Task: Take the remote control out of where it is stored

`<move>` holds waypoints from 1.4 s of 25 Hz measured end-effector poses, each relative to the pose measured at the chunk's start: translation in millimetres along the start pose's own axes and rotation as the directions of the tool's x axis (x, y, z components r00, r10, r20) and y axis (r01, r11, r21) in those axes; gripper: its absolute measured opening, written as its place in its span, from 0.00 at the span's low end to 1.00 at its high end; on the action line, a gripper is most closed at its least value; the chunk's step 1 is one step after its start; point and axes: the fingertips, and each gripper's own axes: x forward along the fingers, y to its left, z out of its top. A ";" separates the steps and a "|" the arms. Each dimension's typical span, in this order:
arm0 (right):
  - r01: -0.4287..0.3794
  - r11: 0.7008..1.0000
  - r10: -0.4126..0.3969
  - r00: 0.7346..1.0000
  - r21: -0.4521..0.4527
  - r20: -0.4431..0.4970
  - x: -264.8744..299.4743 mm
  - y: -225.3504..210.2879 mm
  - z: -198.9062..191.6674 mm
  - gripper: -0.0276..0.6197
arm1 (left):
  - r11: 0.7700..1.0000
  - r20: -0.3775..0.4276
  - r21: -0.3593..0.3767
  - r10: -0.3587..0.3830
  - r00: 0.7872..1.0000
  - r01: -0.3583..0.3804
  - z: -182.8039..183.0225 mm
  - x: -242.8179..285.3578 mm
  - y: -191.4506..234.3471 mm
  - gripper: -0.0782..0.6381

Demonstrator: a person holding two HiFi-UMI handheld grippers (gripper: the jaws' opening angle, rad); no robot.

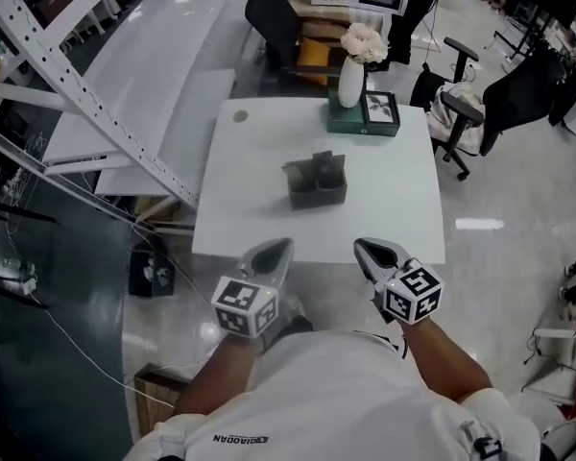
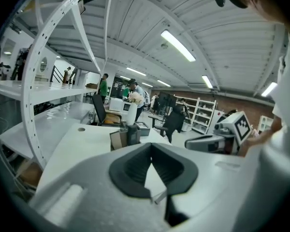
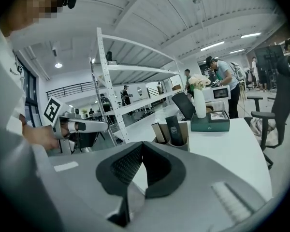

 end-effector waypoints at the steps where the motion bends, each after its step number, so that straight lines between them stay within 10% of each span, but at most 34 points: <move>1: 0.003 1.000 -0.003 1.000 -0.006 -0.004 10.1 0.0 2.9 0.05 | 1.000 -0.004 0.004 -0.004 1.000 0.004 2.2 1.8 9.4 0.11; 18: 0.087 0.932 -0.141 0.981 -0.351 -0.131 146.5 -13.7 42.0 0.08 | 0.997 -0.062 0.060 -0.053 0.997 0.057 12.5 27.7 129.5 0.11; 26: 0.041 0.783 -0.240 0.941 -0.621 -0.240 211.9 -34.8 39.6 0.23 | 1.000 -0.062 0.022 -0.012 0.998 0.013 1.7 24.1 152.5 0.11; 35: -0.200 0.632 -0.212 0.885 -0.748 -0.415 255.9 -35.1 35.2 0.26 | 0.999 -0.091 -0.016 0.035 0.995 -0.037 -15.3 16.2 158.1 0.11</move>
